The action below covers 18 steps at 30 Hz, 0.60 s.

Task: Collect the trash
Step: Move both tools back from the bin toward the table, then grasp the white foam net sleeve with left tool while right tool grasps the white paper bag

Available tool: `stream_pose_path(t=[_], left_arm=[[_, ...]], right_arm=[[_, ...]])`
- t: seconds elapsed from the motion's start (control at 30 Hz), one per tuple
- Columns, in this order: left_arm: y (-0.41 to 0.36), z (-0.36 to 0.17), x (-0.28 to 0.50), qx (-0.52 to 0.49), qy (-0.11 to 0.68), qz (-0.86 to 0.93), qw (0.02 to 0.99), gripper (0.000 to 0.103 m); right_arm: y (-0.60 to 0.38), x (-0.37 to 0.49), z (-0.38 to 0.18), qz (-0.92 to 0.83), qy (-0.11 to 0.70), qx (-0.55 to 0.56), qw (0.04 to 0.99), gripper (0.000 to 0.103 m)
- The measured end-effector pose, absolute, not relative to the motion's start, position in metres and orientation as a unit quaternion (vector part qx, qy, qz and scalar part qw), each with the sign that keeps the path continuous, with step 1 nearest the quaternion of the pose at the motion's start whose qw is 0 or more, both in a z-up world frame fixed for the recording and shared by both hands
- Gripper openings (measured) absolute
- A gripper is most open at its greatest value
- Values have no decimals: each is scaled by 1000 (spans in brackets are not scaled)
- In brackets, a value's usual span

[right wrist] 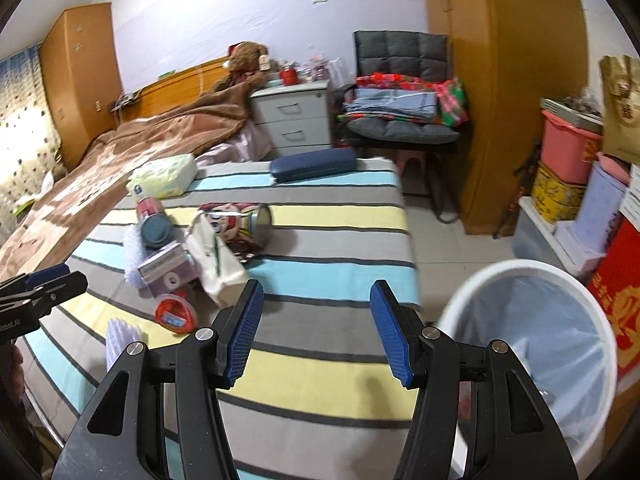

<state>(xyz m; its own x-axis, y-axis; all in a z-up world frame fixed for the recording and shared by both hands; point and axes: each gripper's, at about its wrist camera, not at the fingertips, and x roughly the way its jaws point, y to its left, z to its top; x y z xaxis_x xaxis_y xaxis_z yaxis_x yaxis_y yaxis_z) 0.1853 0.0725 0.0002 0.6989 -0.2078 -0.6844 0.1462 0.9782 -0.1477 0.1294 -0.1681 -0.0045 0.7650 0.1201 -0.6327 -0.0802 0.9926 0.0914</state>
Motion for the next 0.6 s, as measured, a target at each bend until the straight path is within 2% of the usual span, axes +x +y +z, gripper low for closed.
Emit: stream_pose_path(t=[0.6], left_arm=[[108,-35,262,-107,427,-87,894,70]], right_arm=[[-137,172,-23,141,373,12,917,57]])
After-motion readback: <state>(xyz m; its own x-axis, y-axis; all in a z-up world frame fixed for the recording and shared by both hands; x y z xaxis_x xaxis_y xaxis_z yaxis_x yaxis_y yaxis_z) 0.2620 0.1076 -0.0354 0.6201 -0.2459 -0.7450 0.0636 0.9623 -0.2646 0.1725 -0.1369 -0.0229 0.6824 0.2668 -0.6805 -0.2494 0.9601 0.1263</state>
